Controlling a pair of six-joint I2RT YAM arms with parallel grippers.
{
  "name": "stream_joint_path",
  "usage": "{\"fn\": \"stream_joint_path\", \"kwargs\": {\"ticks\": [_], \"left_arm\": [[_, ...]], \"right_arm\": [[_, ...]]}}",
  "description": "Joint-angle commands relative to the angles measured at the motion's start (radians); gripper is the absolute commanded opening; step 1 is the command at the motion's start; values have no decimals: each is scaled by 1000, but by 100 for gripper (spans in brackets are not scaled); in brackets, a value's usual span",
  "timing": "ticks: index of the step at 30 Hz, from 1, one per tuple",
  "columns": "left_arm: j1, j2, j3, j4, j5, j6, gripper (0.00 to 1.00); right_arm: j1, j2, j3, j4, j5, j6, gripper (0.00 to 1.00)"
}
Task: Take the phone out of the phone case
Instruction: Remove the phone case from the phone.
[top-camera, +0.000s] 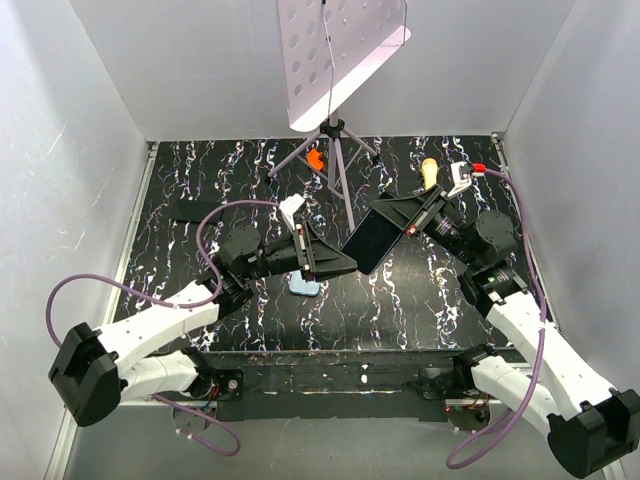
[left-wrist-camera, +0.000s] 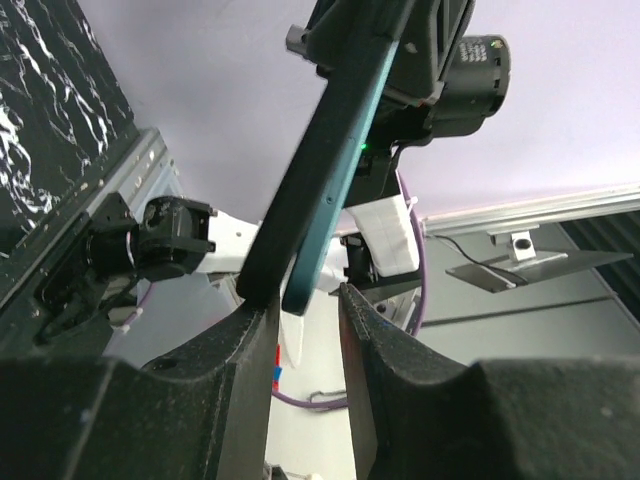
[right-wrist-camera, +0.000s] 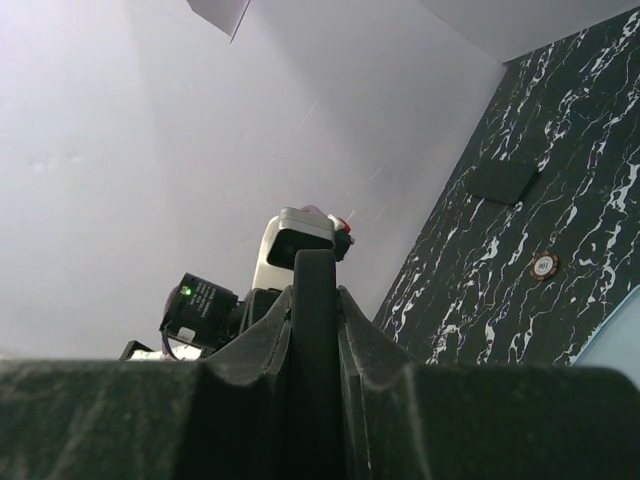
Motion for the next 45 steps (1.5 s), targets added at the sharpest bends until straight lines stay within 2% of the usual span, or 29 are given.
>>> {"fn": "stream_joint_path", "kwargs": {"ticks": [1,6,10,15,20,24,29,31,35,37,40,43,45], "left_arm": [[15,-99,26,24,-235,74,28],[15,-93,14,106,-278,95,27],[15,-48,32,170,-232,103,26],[17,10,123,120,-39,172,22],[17,62,146,143,146,160,20],[17,88,175,121,257,160,20],[17,100,204,43,328,192,21],[15,105,207,47,329,195,17],[17,128,219,57,299,171,1],[20,128,207,69,250,151,0],[38,105,155,139,168,91,0],[61,84,137,153,139,68,0],[78,67,127,153,133,62,0]], "right_arm": [[51,-19,50,-63,-58,-26,1],[74,4,48,-42,-72,3,1],[75,12,59,-31,-104,22,1],[69,-16,111,-175,-124,-50,1],[60,28,165,-203,-219,-80,1],[59,56,188,-207,-267,-87,1],[54,74,211,-217,-291,-100,1],[54,82,211,-203,-301,-97,1],[57,101,226,-235,-304,-109,1],[54,102,231,-256,-305,-118,2],[54,98,268,-405,-267,-184,32],[52,87,289,-488,-244,-230,68],[48,72,297,-523,-226,-250,82]]}}
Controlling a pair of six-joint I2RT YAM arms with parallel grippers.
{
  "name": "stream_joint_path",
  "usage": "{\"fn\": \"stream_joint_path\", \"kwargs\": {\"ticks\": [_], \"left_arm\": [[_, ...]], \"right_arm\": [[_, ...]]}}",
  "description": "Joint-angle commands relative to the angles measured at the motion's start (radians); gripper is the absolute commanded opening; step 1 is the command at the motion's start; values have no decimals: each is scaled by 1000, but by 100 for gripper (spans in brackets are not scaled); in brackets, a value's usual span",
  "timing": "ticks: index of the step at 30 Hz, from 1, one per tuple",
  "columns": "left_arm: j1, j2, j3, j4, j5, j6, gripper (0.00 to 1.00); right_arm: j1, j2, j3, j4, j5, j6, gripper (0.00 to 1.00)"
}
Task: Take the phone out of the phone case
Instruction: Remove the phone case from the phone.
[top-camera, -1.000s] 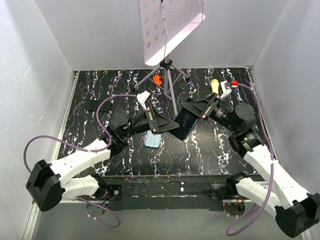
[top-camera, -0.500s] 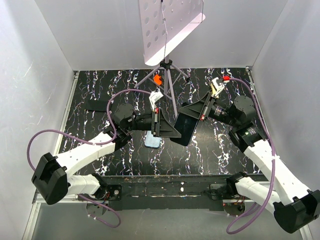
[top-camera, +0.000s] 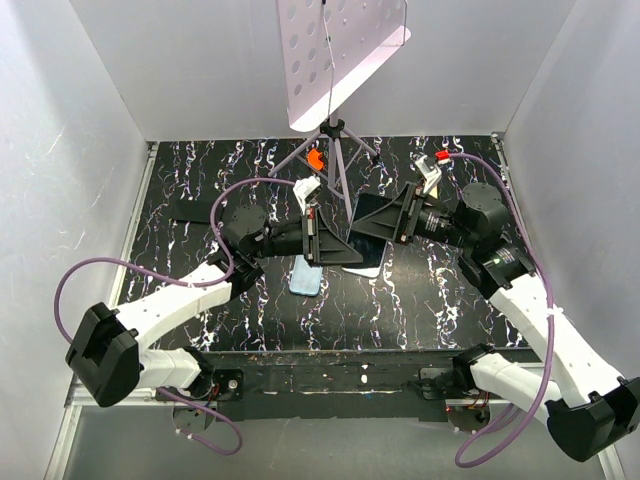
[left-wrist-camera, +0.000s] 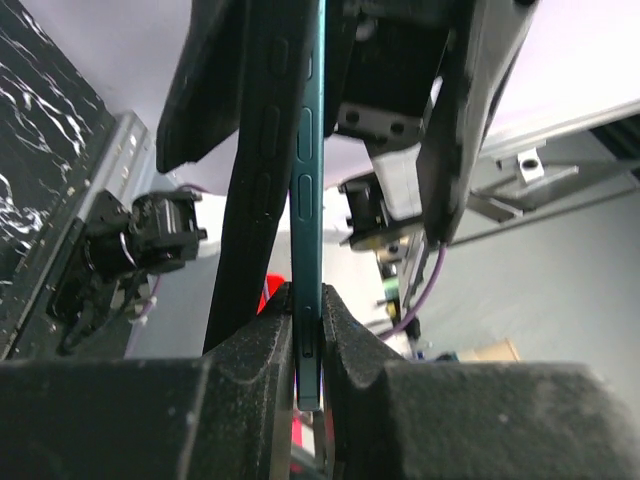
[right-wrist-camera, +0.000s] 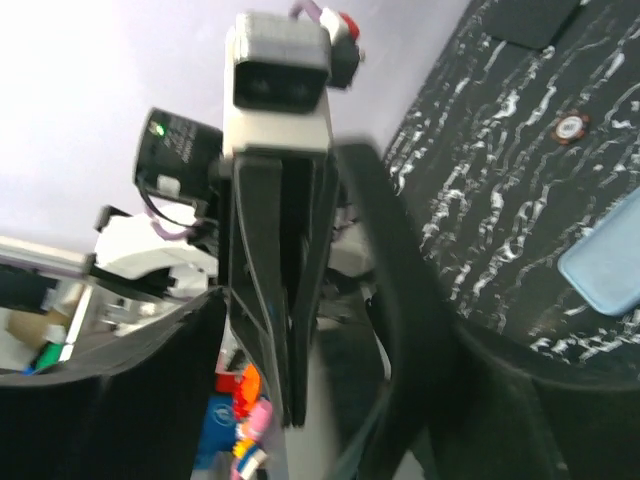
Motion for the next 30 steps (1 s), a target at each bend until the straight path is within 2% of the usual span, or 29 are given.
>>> {"fn": "stream_joint_path", "kwargs": {"ticks": [1,8,10,11,14,15,18,25,28,30], "left_arm": [[53,-67,-13,81,-108,-48,0],[117,-157,-47,38,-164,-58,0],[131,-185,-67,25,-194,-67,0],[133,-196,-73,22,-204,-76,0],[137,-206,-96,66,-229,-120,0],[137,-203,-101,81,-234,-136,0],[139,-190,-108,123,-231,-177,0],[139,-183,-107,141,-235,-202,0],[137,-180,-107,158,-227,-214,0],[137,-180,-118,166,-227,-226,0]], "right_arm": [[2,-33,59,-132,27,-102,85],[-17,-143,17,-195,125,-111,84],[-17,-189,-50,-121,150,-75,79],[-15,-201,-81,-93,156,-65,73],[-11,-169,-87,-85,124,-67,55],[-8,-159,-87,-68,104,-62,53],[26,-125,-90,10,83,-51,52],[118,-48,-69,53,116,-64,50],[130,-30,-72,79,123,-57,45],[135,-16,-70,110,118,-50,38]]}}
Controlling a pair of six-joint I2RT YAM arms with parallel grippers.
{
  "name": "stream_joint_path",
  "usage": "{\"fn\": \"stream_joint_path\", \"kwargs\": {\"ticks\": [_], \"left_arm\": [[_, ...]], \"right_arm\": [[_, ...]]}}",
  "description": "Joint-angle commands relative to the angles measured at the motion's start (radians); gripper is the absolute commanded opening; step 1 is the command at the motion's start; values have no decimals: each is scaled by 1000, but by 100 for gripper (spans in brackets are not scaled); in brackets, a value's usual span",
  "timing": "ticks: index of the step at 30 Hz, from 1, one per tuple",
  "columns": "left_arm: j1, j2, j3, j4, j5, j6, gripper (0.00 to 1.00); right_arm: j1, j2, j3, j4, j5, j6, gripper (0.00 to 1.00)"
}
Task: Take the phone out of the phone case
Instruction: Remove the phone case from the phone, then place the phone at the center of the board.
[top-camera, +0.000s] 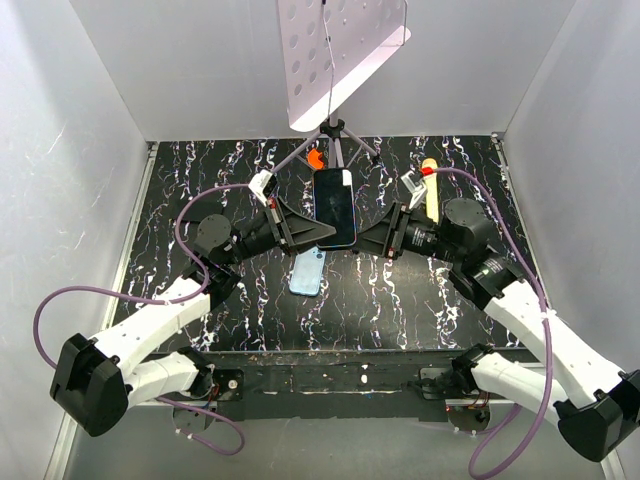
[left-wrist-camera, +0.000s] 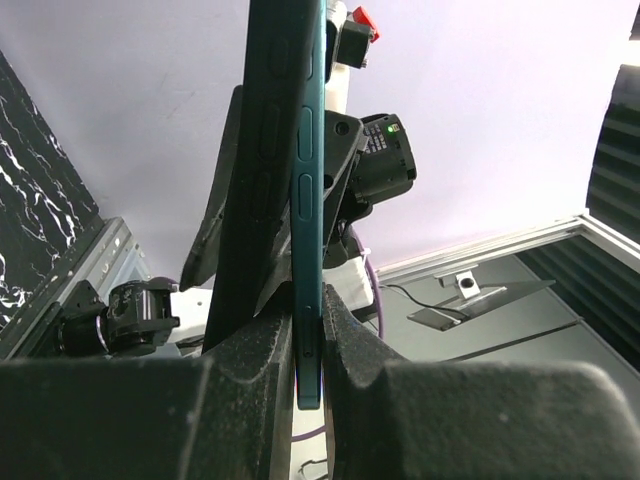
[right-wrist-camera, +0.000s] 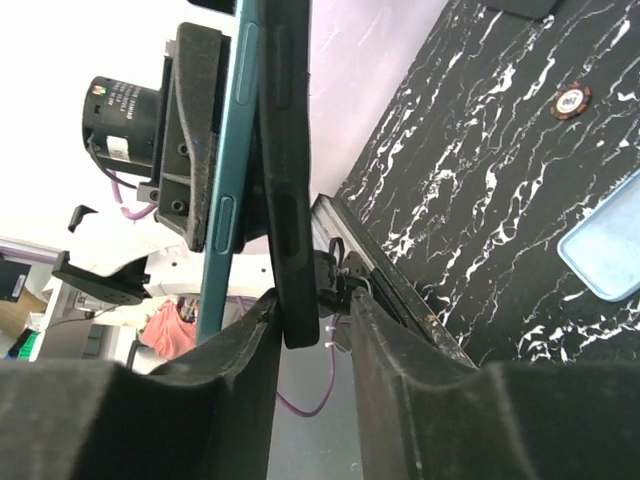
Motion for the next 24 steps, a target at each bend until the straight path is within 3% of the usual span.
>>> {"fn": "stream_joint_path", "kwargs": {"ticks": [1,3,5,6,7,9,10,13,19,24], "left_arm": [[3,-8,1,104,-15,-36,0],[3,-4,-9,127,-15,-57,0],[3,7,-16,153,-10,-80,0],[3,10,-17,156,-4,-89,0],[3,13,-17,158,2,-94,0],[3,4,-22,137,11,-85,0],[3,-5,-25,111,11,-79,0],[3,-19,-48,60,16,-68,0],[25,-53,-83,-41,-2,-7,0],[152,-90,-23,-334,-89,203,0]], "right_arm": [[16,25,15,135,0,12,34],[25,52,10,180,-14,18,23],[26,74,1,205,-10,17,2],[28,77,-5,196,13,14,1],[28,67,12,112,129,-11,1],[34,74,99,-353,466,-60,1],[34,88,140,-481,633,-68,1],[20,76,112,-559,835,-124,1],[-75,-6,0,-516,701,-155,1],[-113,-117,-13,-512,601,-187,1]]}}
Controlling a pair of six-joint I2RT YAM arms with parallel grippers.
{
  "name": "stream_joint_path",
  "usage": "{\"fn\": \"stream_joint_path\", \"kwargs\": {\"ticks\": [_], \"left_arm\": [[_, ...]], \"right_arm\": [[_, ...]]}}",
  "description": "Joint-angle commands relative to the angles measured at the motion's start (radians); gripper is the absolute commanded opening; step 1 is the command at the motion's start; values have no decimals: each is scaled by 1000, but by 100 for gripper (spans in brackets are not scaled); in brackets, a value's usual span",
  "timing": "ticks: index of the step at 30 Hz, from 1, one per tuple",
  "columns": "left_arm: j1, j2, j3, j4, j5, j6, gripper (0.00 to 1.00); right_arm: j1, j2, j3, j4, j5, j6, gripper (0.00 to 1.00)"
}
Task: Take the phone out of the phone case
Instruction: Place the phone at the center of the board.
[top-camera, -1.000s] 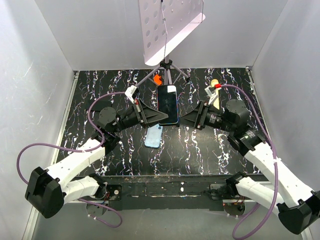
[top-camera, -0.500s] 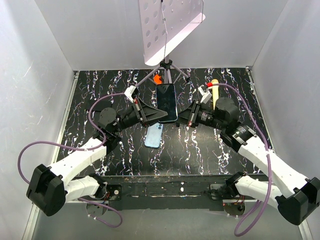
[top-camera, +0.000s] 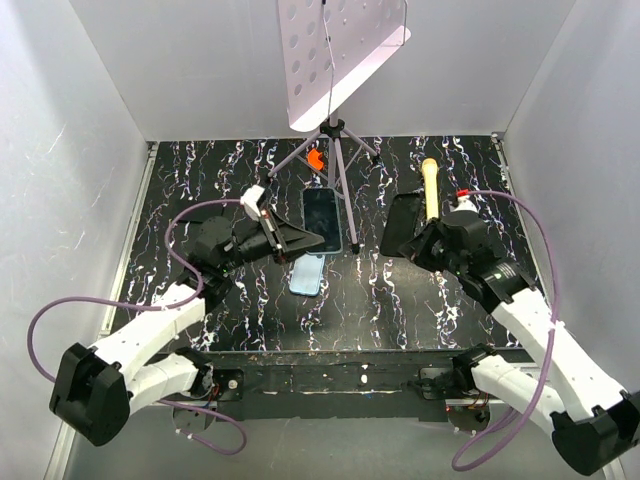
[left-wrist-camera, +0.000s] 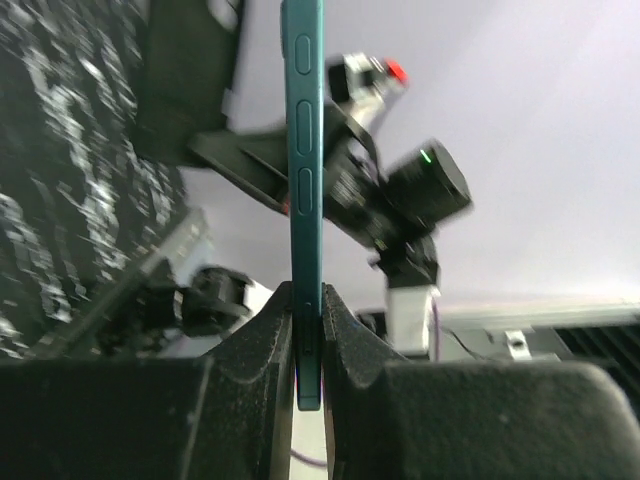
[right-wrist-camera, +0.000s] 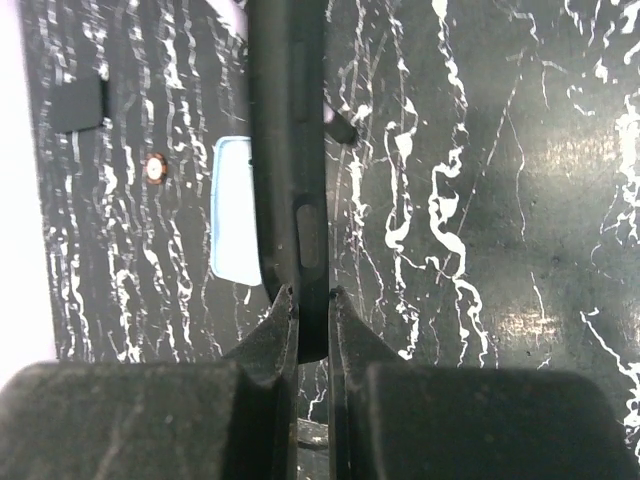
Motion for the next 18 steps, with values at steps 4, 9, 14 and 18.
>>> {"fn": "stream_joint_path", "kwargs": {"ticks": [4,9,14,18], "left_arm": [[237,-11,142,-386,-258,357,0],[410,139,209,-444,-435,422,0],[564,273,183,-265,-562,385,0],[670,421,156,-44,-513,328,0]], "right_arm": [[-17,-156,22,-22,-49,-43,1],[-17,-217,1,-59,-55,-31,1],[-17,-268,-36,-65,-72,-12,1],[-17,-294,-42,-74,-81,-3,1]]}}
